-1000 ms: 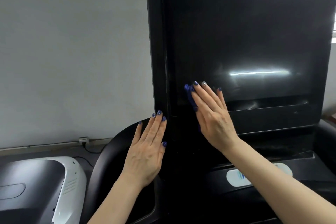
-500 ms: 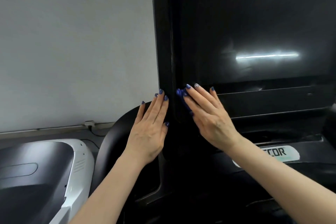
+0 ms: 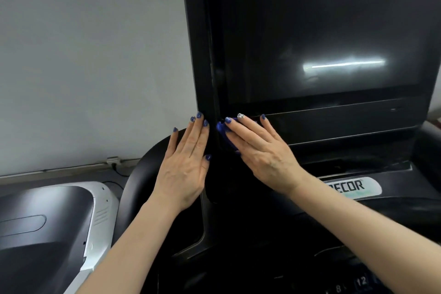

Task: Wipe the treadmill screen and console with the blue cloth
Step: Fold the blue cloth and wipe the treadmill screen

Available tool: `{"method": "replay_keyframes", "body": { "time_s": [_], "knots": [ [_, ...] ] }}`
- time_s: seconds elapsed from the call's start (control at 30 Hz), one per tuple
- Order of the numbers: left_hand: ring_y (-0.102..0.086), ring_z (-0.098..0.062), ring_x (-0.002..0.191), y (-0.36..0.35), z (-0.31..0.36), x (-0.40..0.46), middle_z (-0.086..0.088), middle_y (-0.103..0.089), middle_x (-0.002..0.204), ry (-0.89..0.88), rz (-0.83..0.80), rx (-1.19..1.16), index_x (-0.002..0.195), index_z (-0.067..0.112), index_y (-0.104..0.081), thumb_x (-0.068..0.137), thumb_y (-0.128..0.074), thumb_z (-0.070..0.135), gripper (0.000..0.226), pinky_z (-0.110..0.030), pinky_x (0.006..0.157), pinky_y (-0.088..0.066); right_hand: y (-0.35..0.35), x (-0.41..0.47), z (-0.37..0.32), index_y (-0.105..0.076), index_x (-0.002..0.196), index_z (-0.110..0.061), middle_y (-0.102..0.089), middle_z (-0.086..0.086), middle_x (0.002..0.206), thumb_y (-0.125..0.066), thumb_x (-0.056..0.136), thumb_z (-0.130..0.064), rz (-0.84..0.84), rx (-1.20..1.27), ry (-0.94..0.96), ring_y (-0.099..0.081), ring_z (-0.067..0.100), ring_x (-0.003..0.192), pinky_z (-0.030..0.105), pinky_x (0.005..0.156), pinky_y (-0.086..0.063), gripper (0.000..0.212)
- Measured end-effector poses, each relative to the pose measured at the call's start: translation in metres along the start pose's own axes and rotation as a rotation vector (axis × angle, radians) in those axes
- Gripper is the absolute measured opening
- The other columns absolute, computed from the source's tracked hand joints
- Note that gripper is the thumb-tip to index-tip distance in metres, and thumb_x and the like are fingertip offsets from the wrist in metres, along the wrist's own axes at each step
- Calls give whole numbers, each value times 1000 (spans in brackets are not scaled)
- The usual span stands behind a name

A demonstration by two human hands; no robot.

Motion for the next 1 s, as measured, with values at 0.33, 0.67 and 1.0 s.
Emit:
{"method": "replay_keyframes", "body": {
  "time_s": [0.33, 0.67, 1.0],
  "knots": [
    [-10, -24, 154, -12, 21, 0, -10, -6, 167, -26, 88, -4, 157, 4, -15, 101, -39, 25, 65, -46, 125, -8, 8, -11, 15, -42, 147, -14, -36, 5, 155, -50, 99, -12, 35, -64, -35, -31, 24, 145, 49, 121, -18, 48],
    [-9, -25, 154, -12, 37, 0, -11, -13, 165, -59, 122, 73, 156, 4, -19, 101, -37, 27, 62, -47, 125, -7, 22, -25, 48, -48, 144, -17, -42, 1, 152, -48, 98, -7, 106, -127, -91, -36, 23, 143, 52, 119, -21, 47],
    [2, -22, 154, -22, 46, 3, -8, -14, 165, -31, 122, 196, 157, 8, -17, 100, -38, 29, 64, -50, 124, -1, 40, -61, 105, -48, 142, -17, -46, 2, 149, -43, 101, -11, 82, -139, -74, -39, 23, 141, 56, 116, -24, 43]
  ]
}}
Point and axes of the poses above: each hand's wrist, its own x-axis towards the middle knuckle, its own y-axis out of the back of the hand, z = x × y, the point moved 4 cm from there along x, towards the middle knuckle
